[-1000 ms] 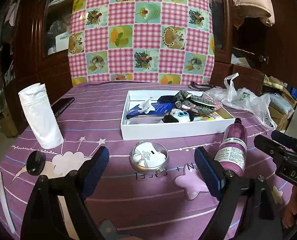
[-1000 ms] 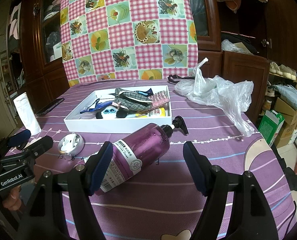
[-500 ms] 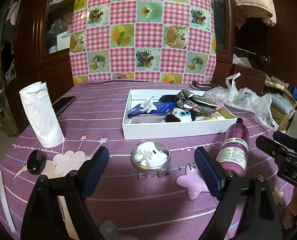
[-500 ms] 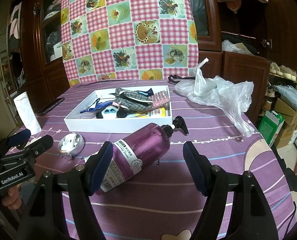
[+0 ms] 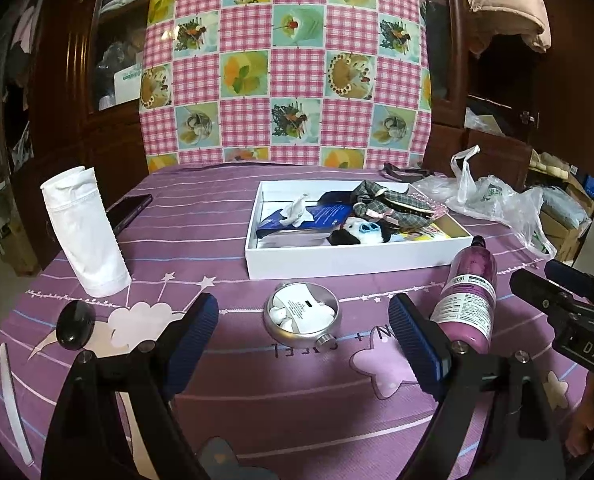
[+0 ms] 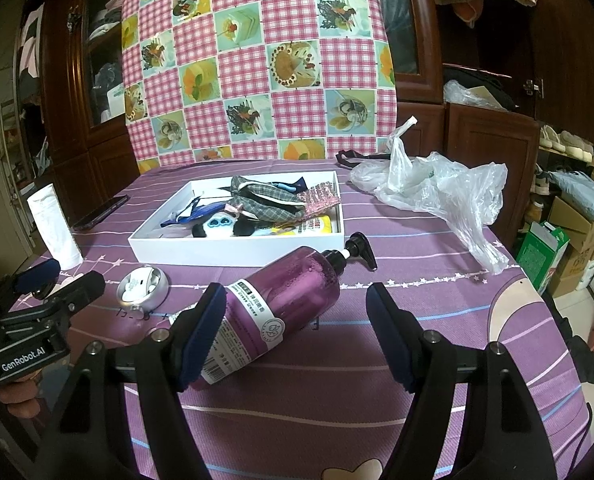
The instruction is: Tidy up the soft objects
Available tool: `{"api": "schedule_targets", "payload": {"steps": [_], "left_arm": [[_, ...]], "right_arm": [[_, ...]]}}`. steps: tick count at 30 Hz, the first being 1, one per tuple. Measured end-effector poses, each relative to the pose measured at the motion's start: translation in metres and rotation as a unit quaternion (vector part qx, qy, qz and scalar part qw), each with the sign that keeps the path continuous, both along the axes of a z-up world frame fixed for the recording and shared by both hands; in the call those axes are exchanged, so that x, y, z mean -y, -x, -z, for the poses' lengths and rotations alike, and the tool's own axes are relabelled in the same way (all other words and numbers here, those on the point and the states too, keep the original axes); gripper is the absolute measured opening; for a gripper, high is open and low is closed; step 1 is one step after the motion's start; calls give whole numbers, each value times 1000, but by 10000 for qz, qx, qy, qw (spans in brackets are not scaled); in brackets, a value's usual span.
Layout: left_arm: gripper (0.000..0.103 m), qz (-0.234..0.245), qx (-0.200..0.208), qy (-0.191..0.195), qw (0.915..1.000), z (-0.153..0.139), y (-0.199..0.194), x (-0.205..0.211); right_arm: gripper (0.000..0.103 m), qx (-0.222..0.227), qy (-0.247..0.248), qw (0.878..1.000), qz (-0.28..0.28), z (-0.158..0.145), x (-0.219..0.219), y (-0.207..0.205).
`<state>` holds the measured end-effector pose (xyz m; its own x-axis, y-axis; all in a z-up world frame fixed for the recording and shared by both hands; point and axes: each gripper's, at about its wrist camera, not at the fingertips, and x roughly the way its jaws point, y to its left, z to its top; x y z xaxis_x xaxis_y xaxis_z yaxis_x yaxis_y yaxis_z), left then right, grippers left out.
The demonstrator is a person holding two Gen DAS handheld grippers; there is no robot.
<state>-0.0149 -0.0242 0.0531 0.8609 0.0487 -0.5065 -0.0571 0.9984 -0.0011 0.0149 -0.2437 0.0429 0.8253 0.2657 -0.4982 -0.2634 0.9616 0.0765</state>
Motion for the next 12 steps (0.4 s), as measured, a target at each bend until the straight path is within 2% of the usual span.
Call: {"api": "schedule_targets", "payload": {"steps": [12], "left_arm": [[88,33,-26,37,10000,-1,0,0]], "right_arm": [[74,0,12,10000,-10,0,0,0]]}}
